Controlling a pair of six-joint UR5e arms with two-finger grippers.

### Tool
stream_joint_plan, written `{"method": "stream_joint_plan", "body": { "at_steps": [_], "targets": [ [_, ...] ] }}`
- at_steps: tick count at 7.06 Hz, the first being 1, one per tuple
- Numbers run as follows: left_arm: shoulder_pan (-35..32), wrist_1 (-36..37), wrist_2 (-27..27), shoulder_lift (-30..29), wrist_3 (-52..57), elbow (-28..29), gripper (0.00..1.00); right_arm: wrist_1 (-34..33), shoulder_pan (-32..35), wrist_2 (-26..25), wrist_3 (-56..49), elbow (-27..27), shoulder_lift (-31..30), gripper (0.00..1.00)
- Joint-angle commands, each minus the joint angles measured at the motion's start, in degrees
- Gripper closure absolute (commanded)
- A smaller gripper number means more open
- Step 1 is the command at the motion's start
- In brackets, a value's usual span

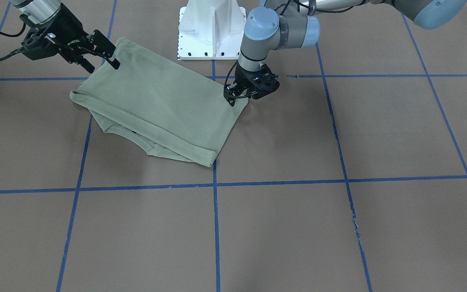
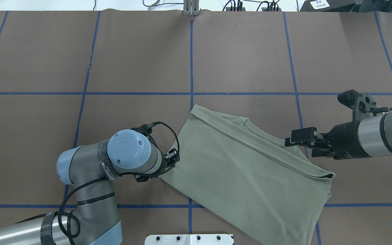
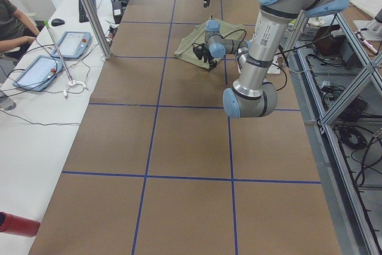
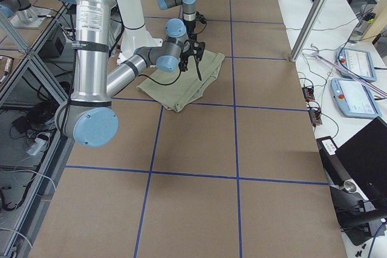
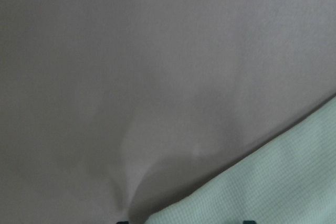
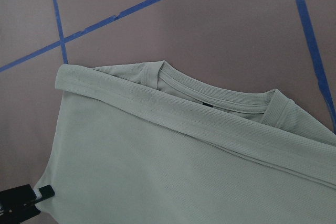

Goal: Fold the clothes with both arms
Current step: 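Grasp the shirt corner with the left gripper and pull it away from the robot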

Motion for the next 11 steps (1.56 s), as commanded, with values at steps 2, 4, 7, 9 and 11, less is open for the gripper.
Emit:
{"method": "stream_joint_plan", "body": {
  "at_steps": [2, 4, 7, 9, 11],
  "targets": [
    [0.18, 0.10, -0.06, 0.23, 0.07, -0.52, 1.00, 0.00, 0.51, 0.12, 0.00, 0.07, -0.15, 0.00],
    [-0.17, 0.10, -0.15, 0.32, 0.07, -1.92, 1.00, 0.00, 1.12, 0.30, 0.00, -0.01, -0.24, 0.00],
    [-5.25, 0.10, 0.12, 0.06, 1.12, -1.05, 1.00, 0.00, 1.65, 0.30, 0.00, -0.01, -0.06, 0.00],
    [-9.20, -0.51, 0.03, -0.20, 3.93, 1.32, 1.00, -0.09, 2.18, 0.30, 0.00, -0.10, -0.06, 0.00],
    [-13.16, -1.82, 0.20, -0.73, 7.87, 4.30, 1.00, -0.18, 2.96, 0.30, 0.00, -0.19, -0.06, 0.00]
  ]
}}
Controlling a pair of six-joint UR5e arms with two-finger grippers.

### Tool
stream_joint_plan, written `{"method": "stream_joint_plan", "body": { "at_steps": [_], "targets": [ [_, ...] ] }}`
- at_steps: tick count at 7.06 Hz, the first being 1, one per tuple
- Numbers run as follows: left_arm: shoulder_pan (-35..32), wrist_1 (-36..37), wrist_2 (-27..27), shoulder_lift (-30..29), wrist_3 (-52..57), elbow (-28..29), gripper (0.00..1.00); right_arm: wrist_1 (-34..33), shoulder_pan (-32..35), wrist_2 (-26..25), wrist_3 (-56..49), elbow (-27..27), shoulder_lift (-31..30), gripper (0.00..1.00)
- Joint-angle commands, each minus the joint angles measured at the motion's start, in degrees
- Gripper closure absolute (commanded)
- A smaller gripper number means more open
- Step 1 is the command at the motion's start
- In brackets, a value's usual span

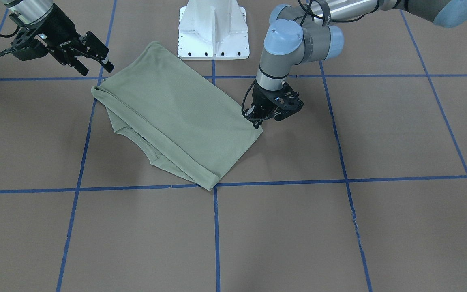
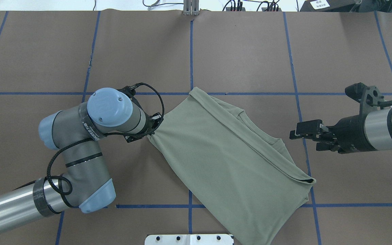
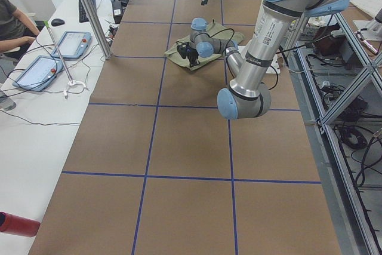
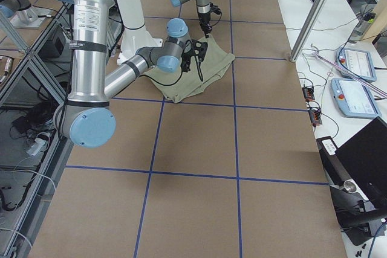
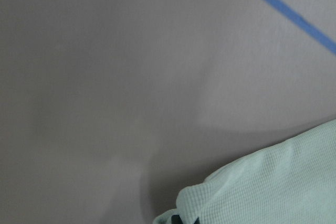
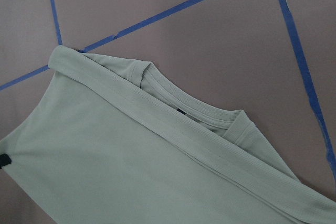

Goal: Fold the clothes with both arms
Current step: 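Grasp the shirt corner with the left gripper and pull it away from the robot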

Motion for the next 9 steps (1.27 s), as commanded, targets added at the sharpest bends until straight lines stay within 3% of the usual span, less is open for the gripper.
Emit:
{"method": "stream_joint_plan", "body": {
  "at_steps": [1, 5, 6, 8, 9],
  "targets": [
    [-4.06, -5.92, 2.92, -0.73, 3.64, 5.31, 1.00, -0.07, 0.68, -0.05, 0.00, -0.07, 0.09, 0.00],
    [-11.09, -14.31, 5.23, -6.95, 12.94, 17.36, 1.00, -0.07, 1.38, -0.05, 0.00, -0.51, 0.18, 0.00],
    [-11.54, -18.23, 8.72, -10.02, 13.84, 22.35, 1.00, -0.16, 1.38, -0.05, -0.09, -0.51, 0.18, 0.00],
    [-11.90, -31.84, 13.56, -17.83, 15.85, 38.23, 1.00, -0.16, 1.47, 0.04, -0.18, -0.51, 0.18, 0.00],
    [-12.25, -36.25, 15.59, -19.70, 17.00, 41.78, 1.00, -0.16, 1.47, 0.04, -0.18, -0.42, 0.18, 0.00]
  ]
}}
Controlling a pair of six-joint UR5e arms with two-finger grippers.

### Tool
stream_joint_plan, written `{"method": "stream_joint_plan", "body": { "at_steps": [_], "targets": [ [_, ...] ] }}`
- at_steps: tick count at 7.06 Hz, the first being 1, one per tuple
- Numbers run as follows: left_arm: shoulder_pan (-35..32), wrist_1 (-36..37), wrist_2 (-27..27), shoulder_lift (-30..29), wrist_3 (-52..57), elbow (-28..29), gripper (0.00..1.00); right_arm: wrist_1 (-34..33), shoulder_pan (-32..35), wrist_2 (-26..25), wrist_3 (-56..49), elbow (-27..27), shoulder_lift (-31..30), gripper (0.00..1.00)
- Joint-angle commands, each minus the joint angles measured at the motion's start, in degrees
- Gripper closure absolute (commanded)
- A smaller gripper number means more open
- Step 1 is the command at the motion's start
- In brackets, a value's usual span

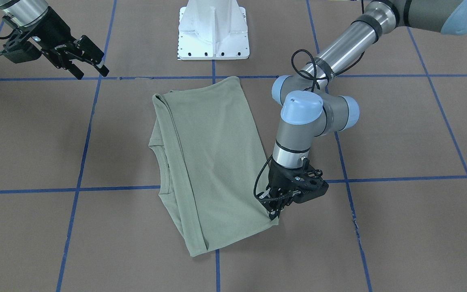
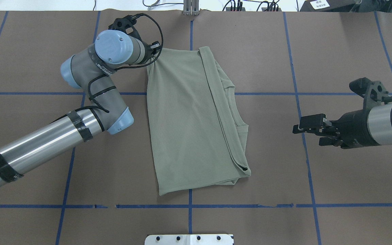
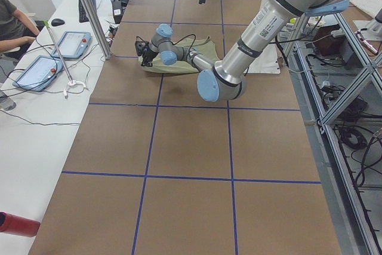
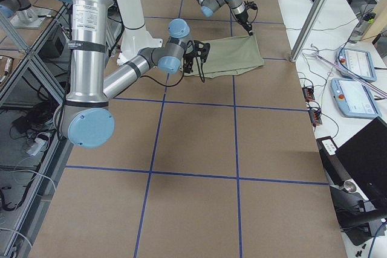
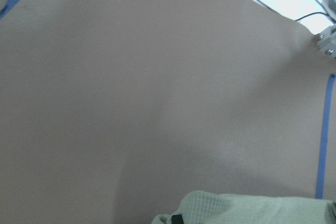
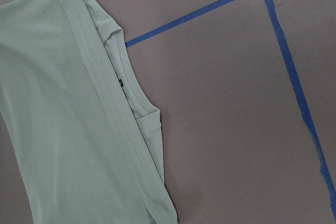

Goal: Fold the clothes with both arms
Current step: 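Grasp the shirt corner with the left gripper and pull it away from the robot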

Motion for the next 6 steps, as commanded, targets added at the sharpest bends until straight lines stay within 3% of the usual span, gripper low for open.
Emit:
{"method": "stream_joint_plan", "body": {
  "at_steps": [1, 2, 3, 4, 6],
  "targets": [
    [-0.60, -8.70, 4.17, -5.34, 1.53, 9.66, 1.00, -0.01, 0.04, 0.03, -0.01, 0.09, 0.09, 0.00],
    [-0.51, -11.33, 5.40, -9.02, 1.88, 14.56, 1.00, -0.01, 0.04, 0.03, -0.01, 0.18, 0.09, 0.00],
    [-0.51, -13.19, 6.63, -10.36, 2.84, 15.83, 0.74, -0.01, 0.21, 0.21, -0.01, 0.35, 0.09, 0.00],
    [-0.51, -13.20, 7.86, -10.29, 9.11, 15.93, 0.01, -0.01, 0.21, 0.21, -0.01, 0.53, 0.00, 0.00],
    [-2.43, -13.20, 8.93, -10.20, 9.79, 15.85, 0.00, -0.01, 0.21, 0.21, -0.01, 0.44, 0.00, 0.00]
  ]
}}
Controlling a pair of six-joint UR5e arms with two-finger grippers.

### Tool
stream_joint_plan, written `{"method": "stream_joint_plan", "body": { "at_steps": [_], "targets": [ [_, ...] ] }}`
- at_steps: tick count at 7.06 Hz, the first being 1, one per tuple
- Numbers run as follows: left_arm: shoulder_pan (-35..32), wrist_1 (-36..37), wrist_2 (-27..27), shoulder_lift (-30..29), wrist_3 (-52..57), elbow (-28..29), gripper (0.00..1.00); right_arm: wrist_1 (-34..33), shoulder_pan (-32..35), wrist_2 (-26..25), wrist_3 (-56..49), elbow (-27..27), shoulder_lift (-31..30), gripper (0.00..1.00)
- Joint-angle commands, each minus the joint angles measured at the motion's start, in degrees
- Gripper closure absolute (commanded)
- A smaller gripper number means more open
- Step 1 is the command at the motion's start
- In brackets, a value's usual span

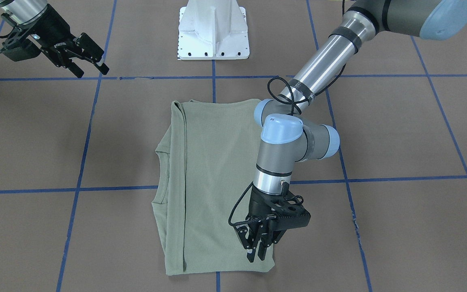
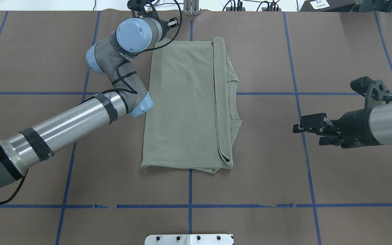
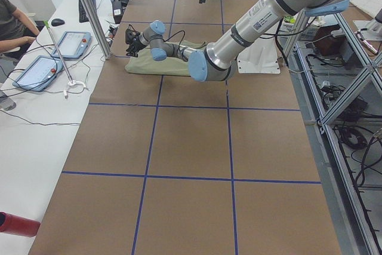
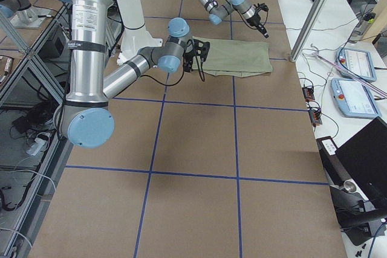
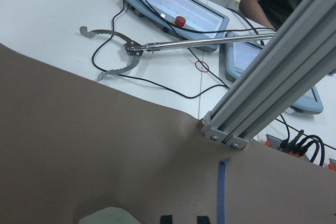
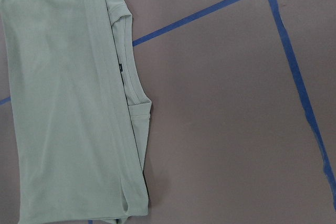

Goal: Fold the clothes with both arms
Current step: 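Release the shirt with the left gripper while the right gripper approaches its side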

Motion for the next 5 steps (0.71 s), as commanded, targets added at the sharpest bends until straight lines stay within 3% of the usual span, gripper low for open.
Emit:
{"method": "stream_joint_plan", "body": {
  "at_steps": [1, 2, 4, 5],
  "targets": [
    [-2.63, -0.01, -2.32, -0.14, 0.75, -0.39, 0.00, -0.09, -0.08, -0.08, 0.00, -0.29, -0.10, 0.00],
    [-3.52, 0.34, -8.61, 0.99, -0.04, -2.49, 0.00, -1.83, -0.17, -0.26, -0.61, -0.38, -0.10, 0.00],
    [-3.96, 3.05, -20.74, 12.37, 0.22, -16.85, 0.00, -9.09, -0.61, -0.35, -2.71, -1.87, 6.01, 0.00],
    [-4.14, 6.90, -23.06, 17.48, 0.57, -24.75, 0.00, -16.01, -1.13, -0.35, -6.03, -3.62, 12.06, 0.00]
  ]
}}
